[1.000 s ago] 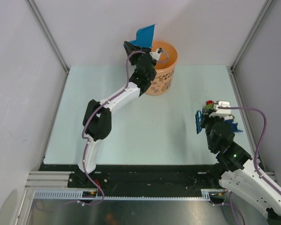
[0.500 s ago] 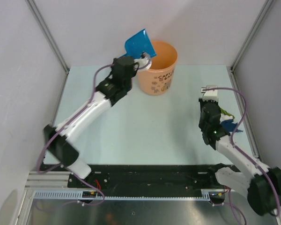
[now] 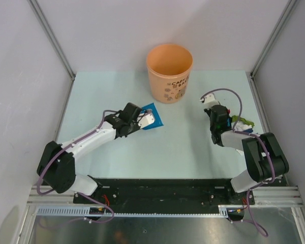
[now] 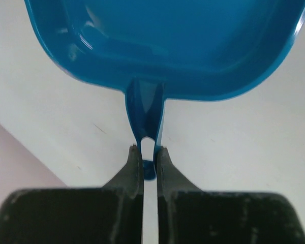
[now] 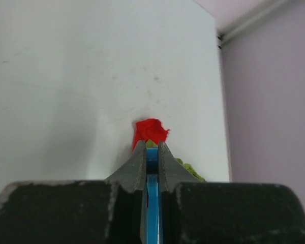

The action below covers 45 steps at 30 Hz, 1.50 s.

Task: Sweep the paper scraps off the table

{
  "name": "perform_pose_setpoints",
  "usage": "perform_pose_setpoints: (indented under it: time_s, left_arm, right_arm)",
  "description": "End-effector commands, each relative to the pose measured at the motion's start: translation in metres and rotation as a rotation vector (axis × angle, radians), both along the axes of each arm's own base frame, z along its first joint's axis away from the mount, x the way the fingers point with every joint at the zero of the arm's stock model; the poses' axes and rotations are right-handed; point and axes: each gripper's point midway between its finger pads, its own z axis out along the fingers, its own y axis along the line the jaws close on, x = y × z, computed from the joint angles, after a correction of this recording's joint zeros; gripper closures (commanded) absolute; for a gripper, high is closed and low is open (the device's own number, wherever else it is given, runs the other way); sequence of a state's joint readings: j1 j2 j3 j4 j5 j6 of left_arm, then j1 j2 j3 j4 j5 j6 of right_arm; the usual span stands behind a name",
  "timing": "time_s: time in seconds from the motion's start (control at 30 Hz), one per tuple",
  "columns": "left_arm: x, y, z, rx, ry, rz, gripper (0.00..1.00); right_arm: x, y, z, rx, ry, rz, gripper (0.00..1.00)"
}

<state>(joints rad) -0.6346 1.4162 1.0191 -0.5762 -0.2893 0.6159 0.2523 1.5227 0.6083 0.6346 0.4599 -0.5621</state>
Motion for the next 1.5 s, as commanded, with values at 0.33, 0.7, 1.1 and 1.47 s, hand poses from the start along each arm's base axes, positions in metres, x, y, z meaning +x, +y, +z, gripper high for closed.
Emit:
perform_pose_setpoints:
  time_s: [0.33,0.7,1.1,1.47]
  left_arm:
    - [-0.023,0.013,-0.063,-0.040,0.223,0.062,1.00]
    - [-0.054,0.011,-0.074,-0.007,0.309,-0.042,1.00]
    - [-0.086,-0.009,-0.083,0.008,0.397,-0.145,1.00]
    - [-0.083,-0.024,-0.093,0.023,0.434,-0.150,1.00]
  right_arm:
    - [-0.093,0.206,-0.014,0.160,0.212,0.665,1.00]
    - [-0.160,0.241,0.075,0.283,0.027,0.827,1.00]
    - [-0.103,0.132,0.091,0.447,-0.125,0.235,1.00]
    - [-0.133,0.219,0.092,0.701,-0.061,0.452,1.00]
